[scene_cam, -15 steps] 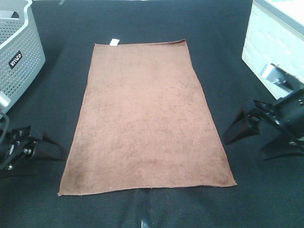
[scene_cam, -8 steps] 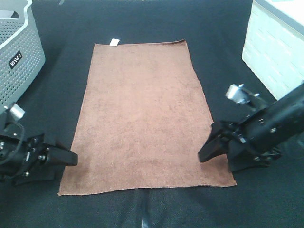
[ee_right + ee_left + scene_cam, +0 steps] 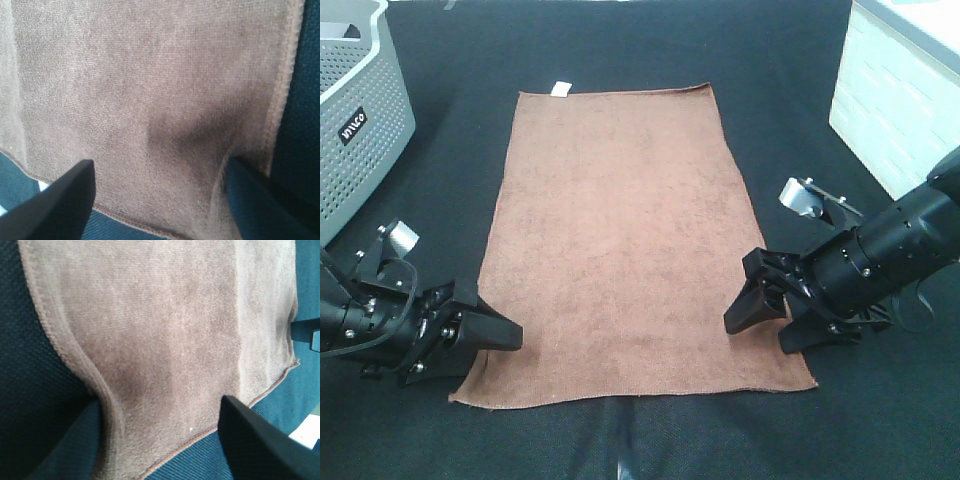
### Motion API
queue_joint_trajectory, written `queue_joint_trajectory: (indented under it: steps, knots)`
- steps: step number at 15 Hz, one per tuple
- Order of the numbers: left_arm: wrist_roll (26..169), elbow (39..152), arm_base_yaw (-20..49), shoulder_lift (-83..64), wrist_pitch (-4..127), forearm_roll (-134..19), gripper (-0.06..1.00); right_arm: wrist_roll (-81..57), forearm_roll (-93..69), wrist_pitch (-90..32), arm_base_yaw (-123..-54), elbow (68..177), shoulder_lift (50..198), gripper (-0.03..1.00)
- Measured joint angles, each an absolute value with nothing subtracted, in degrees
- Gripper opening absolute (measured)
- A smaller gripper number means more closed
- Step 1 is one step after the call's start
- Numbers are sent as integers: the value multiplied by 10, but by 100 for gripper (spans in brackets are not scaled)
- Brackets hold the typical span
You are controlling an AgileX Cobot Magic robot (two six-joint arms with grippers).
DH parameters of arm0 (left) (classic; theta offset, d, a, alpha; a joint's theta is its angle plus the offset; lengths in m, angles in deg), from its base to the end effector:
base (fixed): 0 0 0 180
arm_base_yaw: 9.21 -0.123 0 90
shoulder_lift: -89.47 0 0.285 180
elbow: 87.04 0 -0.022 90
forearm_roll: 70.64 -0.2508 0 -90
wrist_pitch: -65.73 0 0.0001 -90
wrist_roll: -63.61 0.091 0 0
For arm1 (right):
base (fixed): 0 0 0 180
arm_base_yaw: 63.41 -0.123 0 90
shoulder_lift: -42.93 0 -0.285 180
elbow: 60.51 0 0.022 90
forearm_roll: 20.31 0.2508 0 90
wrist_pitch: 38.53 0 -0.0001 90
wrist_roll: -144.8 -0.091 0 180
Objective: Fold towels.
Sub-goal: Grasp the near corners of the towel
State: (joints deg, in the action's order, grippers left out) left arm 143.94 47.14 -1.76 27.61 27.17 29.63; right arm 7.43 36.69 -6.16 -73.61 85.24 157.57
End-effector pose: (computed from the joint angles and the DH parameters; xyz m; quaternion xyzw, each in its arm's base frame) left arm 0.2448 -0.0884 0.0738 -0.0557 0.9259 -0.3576 0.1084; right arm 0.2724 0.0906 0.0992 -0.0275 0.9675 0.2437 0.0608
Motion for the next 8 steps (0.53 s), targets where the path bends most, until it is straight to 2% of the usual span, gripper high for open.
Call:
queue_joint_trajectory:
  steps: [2, 5, 8]
  knots:
    - [1439, 471, -18, 277, 272, 296, 62, 65, 353, -70, -736, 852, 1564, 70]
    - [1440, 471, -16, 277, 274, 296, 62, -36, 245, -89, -736, 855, 1544, 70]
    - [1441, 471, -16, 277, 274, 297, 62, -48, 233, -87, -736, 860, 1566, 70]
